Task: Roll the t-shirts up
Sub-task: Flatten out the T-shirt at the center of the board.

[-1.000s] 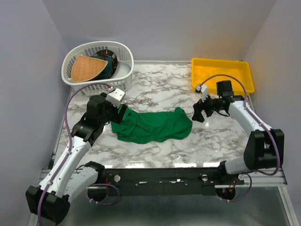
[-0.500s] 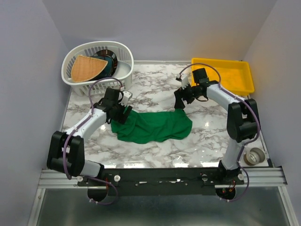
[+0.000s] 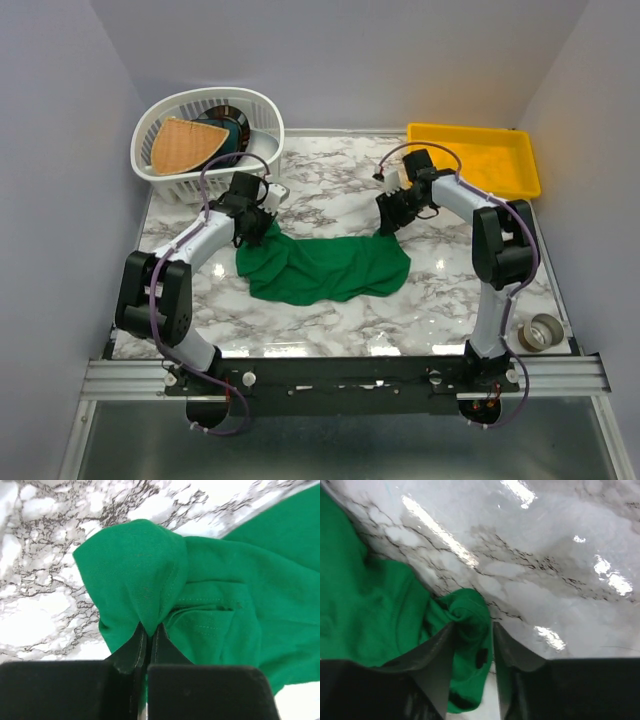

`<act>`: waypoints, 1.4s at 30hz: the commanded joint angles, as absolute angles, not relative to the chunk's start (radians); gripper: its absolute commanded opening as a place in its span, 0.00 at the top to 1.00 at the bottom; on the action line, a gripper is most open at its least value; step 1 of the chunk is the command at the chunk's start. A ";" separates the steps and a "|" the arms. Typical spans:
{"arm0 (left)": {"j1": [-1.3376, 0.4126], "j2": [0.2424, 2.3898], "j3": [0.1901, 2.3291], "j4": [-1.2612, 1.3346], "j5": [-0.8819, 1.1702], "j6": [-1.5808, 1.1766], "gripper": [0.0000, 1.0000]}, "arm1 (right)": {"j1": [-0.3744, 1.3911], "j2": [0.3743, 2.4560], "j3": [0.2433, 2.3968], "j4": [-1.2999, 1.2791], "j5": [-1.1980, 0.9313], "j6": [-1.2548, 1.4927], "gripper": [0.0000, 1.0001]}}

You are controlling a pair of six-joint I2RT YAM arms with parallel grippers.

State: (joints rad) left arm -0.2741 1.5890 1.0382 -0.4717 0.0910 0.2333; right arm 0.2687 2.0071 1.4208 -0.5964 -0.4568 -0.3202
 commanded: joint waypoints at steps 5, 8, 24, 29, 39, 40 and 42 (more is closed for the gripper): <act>-0.270 1.465 1.212 -0.474 0.227 0.255 1.00 | 0.259 1.954 1.706 -0.905 -0.606 -0.420 0.99; -0.270 1.433 1.310 -0.450 0.232 0.250 1.00 | 0.221 1.858 1.779 -0.928 -0.589 -0.431 1.00; -0.272 0.899 1.054 -0.980 0.416 0.704 0.31 | 0.175 1.000 1.014 -1.046 -0.473 -0.779 0.54; -0.272 0.813 0.963 -0.881 0.353 0.692 0.19 | 0.176 0.977 0.960 -1.057 -0.442 -0.715 0.31; -0.272 1.148 1.012 -0.617 0.391 0.261 0.16 | 0.176 1.375 1.138 -0.686 -0.473 -0.443 0.23; -0.272 1.175 1.015 -0.601 0.371 0.243 0.17 | 0.175 1.418 1.158 -0.669 -0.466 -0.427 0.23; -0.273 1.250 1.031 -0.565 0.342 0.207 0.18 | 0.175 1.545 1.208 -0.617 -0.436 -0.393 0.24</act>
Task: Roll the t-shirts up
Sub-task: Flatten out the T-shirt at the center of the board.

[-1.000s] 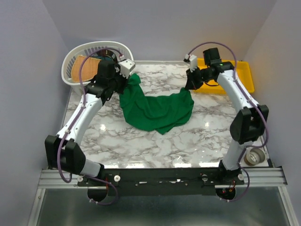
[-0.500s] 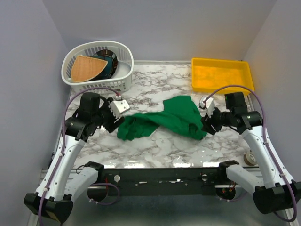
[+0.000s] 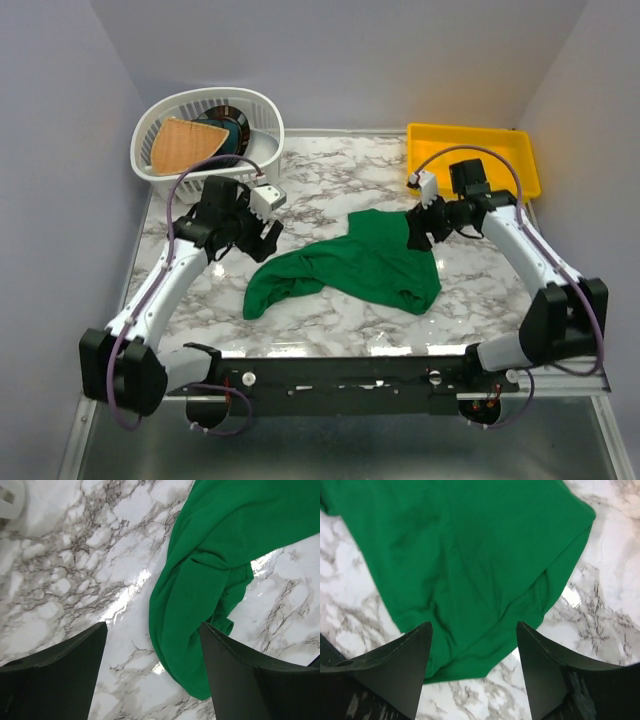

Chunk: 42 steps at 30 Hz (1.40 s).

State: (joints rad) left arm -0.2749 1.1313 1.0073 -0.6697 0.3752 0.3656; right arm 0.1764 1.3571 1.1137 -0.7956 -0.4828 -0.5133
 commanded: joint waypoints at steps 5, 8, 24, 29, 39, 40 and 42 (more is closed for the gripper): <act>-0.272 1.361 1.129 -0.587 0.322 0.224 0.19 | 0.167 1.787 1.440 -0.563 -0.417 -0.261 0.33; -0.272 1.402 1.150 -0.606 0.305 0.255 0.20 | 0.167 1.932 1.590 -0.572 -0.425 -0.226 0.37; -0.273 1.549 1.201 -0.672 0.267 0.244 0.24 | 0.140 2.079 1.657 -0.650 -0.446 -0.003 0.45; -0.272 1.548 1.215 -0.704 0.238 0.275 0.24 | 0.138 2.092 1.644 -0.658 -0.361 -0.002 0.48; -0.273 1.549 1.221 -0.686 0.219 0.279 0.24 | 0.138 2.112 1.644 -0.641 -0.291 -0.002 0.47; -0.273 1.549 1.221 -0.689 0.218 0.282 0.24 | 0.137 2.111 1.637 -0.643 -0.301 -0.003 0.47; -0.273 1.545 1.218 -0.692 0.216 0.288 0.24 | 0.137 2.111 1.625 -0.640 -0.296 -0.002 0.47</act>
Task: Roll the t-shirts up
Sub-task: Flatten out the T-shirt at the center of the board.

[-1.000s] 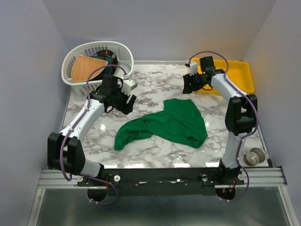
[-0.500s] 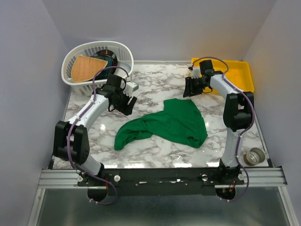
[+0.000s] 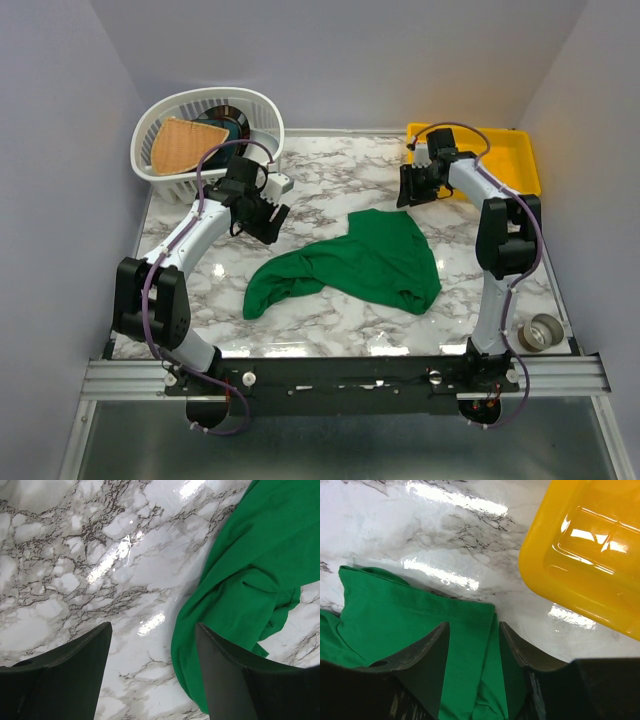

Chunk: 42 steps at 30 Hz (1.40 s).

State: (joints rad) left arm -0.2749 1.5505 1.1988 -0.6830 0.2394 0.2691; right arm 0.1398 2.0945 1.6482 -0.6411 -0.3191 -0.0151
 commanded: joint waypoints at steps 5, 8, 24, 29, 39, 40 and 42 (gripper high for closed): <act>-0.273 1.529 1.209 -0.687 0.210 0.288 0.24 | 0.137 2.108 1.589 -0.629 -0.304 0.032 0.51; -0.273 1.522 1.203 -0.687 0.204 0.290 0.24 | 0.137 2.115 1.606 -0.634 -0.317 0.037 0.51; -0.273 1.506 1.201 -0.680 0.198 0.301 0.24 | 0.137 2.135 1.640 -0.629 -0.380 0.023 0.78; -0.273 1.496 1.207 -0.669 0.187 0.313 0.24 | 0.138 2.082 1.637 -0.637 -0.396 -0.021 0.99; -0.270 1.430 1.131 -0.603 0.178 0.356 0.24 | 0.138 1.693 1.543 -0.612 -0.512 -0.130 0.99; -0.270 1.427 1.124 -0.600 0.181 0.360 0.23 | 0.138 1.653 1.498 -0.617 -0.535 -0.147 1.00; -0.270 1.422 1.108 -0.588 0.186 0.373 0.23 | 0.137 1.585 1.444 -0.630 -0.534 -0.189 1.00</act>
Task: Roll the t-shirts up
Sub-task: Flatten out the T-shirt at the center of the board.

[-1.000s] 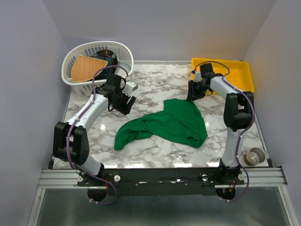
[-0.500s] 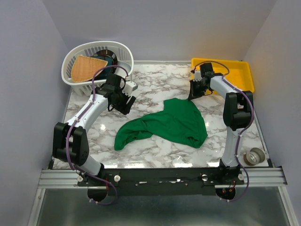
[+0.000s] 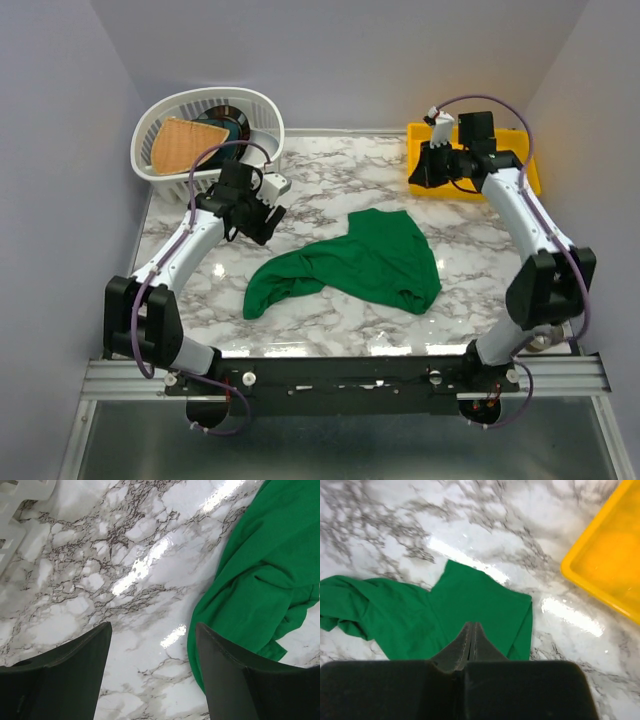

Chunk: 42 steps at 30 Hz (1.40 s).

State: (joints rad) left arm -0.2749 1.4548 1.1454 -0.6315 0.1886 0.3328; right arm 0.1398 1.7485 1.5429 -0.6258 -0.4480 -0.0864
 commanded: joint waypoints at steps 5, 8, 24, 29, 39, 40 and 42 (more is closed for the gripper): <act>-0.270 1.431 1.063 -0.551 0.207 0.374 0.23 | 0.138 1.451 1.246 -0.635 -0.497 -0.218 0.97; -0.270 1.428 1.069 -0.557 0.230 0.348 0.23 | 0.135 1.508 1.226 -0.629 -0.485 -0.108 0.49; -0.270 1.393 1.065 -0.641 0.218 0.379 0.23 | 0.129 1.983 1.568 -0.594 -0.393 0.057 0.34; -0.270 1.416 1.094 -0.670 0.199 0.396 0.23 | 0.129 2.055 1.606 -0.606 -0.365 0.075 0.37; -0.270 1.463 1.115 -0.672 0.187 0.402 0.23 | 0.129 2.106 1.617 -0.618 -0.290 0.072 0.39; -0.270 1.465 1.117 -0.672 0.187 0.403 0.23 | 0.129 2.114 1.617 -0.617 -0.291 0.074 0.39; -0.270 1.471 1.120 -0.672 0.189 0.402 0.23 | 0.129 2.120 1.626 -0.609 -0.311 0.077 0.41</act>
State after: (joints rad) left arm -0.2749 1.4555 1.0882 -0.6605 0.2047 0.3916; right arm 0.1333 2.0876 1.5925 -0.6014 -0.3237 0.0624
